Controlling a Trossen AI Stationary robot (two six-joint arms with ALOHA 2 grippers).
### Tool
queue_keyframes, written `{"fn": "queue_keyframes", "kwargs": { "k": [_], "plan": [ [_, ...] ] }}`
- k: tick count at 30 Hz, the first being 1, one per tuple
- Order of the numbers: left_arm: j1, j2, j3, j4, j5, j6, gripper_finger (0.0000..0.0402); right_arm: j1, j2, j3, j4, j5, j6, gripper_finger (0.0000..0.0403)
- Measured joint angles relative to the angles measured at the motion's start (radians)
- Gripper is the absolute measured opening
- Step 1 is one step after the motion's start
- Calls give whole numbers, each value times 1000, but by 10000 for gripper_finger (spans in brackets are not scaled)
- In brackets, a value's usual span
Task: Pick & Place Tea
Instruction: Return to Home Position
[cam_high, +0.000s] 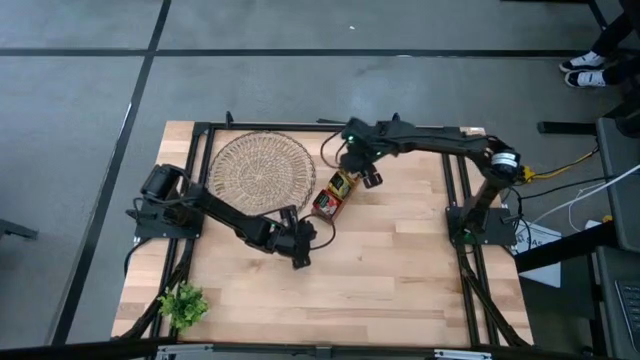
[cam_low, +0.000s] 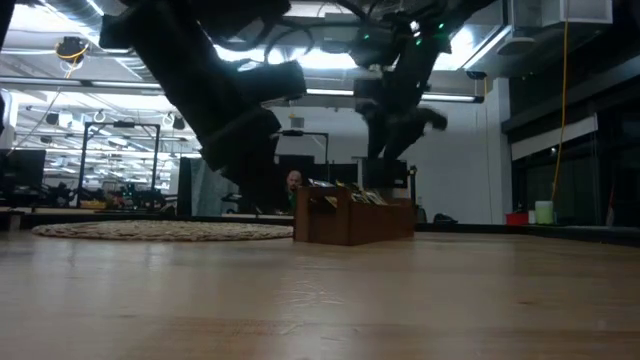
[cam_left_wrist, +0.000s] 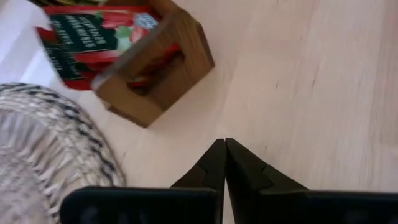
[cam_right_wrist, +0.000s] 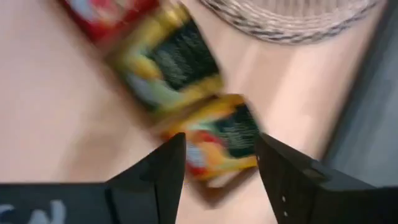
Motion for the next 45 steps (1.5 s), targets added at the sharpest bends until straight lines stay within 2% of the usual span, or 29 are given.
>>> {"fn": "queue_keyframes", "kwargs": {
  "k": [4,7,11,17,24,29,35,40,45],
  "plan": [
    [-14,-5,0,-6,-31,-6,8,-52,-74,-5,-89,-220,192,183],
    [-14,-6,0,-9,-28,1,7,-84,-141,-37,-88,-364,353,172],
    [-14,-12,0,-22,-29,11,4,-55,-232,-106,-67,-444,497,159],
    [-14,-40,0,-47,-37,47,8,80,-455,-336,111,-446,616,150],
    [-14,-57,0,-37,-74,29,4,222,-740,-664,479,-444,854,149],
    [-14,-60,0,-40,-68,-22,8,292,-882,-805,657,-451,962,149],
    [-27,-60,0,-72,-21,-172,10,402,-1045,-927,694,-427,932,149],
    [-42,-60,0,-51,-39,-150,6,468,-1167,-1088,922,-400,983,149],
    [-13,-60,0,-28,6,-114,9,516,-1233,-1239,1140,-399,994,149]
  ]
}}
